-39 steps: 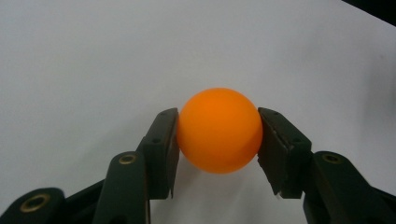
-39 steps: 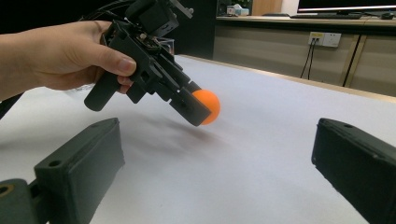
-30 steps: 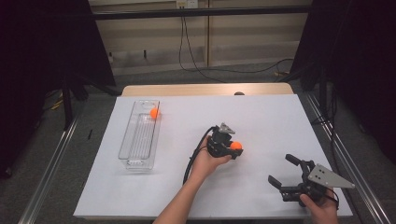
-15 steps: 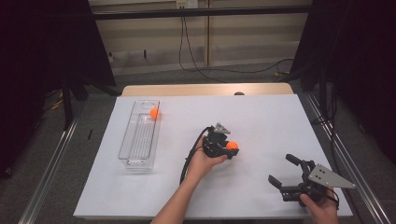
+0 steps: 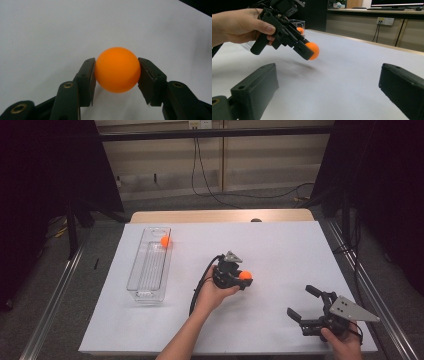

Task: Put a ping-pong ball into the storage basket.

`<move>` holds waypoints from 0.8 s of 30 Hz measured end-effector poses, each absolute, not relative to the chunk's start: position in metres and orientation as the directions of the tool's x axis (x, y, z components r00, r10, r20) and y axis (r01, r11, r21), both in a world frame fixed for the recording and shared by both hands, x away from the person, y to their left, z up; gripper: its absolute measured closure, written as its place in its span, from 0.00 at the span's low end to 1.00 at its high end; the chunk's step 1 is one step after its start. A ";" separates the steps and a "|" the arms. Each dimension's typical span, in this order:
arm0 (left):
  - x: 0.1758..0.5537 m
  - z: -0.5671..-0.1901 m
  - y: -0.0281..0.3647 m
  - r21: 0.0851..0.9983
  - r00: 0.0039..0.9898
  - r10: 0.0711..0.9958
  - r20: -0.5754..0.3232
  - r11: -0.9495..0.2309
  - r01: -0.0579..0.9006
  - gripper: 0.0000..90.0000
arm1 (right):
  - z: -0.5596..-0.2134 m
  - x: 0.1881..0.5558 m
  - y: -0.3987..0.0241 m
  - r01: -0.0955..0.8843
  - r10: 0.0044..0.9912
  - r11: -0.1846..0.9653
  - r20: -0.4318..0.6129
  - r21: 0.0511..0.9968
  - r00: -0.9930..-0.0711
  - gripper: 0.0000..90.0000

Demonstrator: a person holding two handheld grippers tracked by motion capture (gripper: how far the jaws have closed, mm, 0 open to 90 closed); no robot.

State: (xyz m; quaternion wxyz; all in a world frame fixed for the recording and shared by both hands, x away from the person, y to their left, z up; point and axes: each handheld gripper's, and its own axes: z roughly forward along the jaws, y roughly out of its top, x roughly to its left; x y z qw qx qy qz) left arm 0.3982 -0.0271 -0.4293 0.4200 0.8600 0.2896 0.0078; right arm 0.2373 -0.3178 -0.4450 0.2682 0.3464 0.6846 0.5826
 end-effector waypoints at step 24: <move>0.402 -0.423 -0.007 0.734 0.813 0.535 -0.229 -0.454 0.505 0.57 | -0.445 0.236 -0.317 0.163 0.785 0.080 0.038 0.983 -0.619 0.02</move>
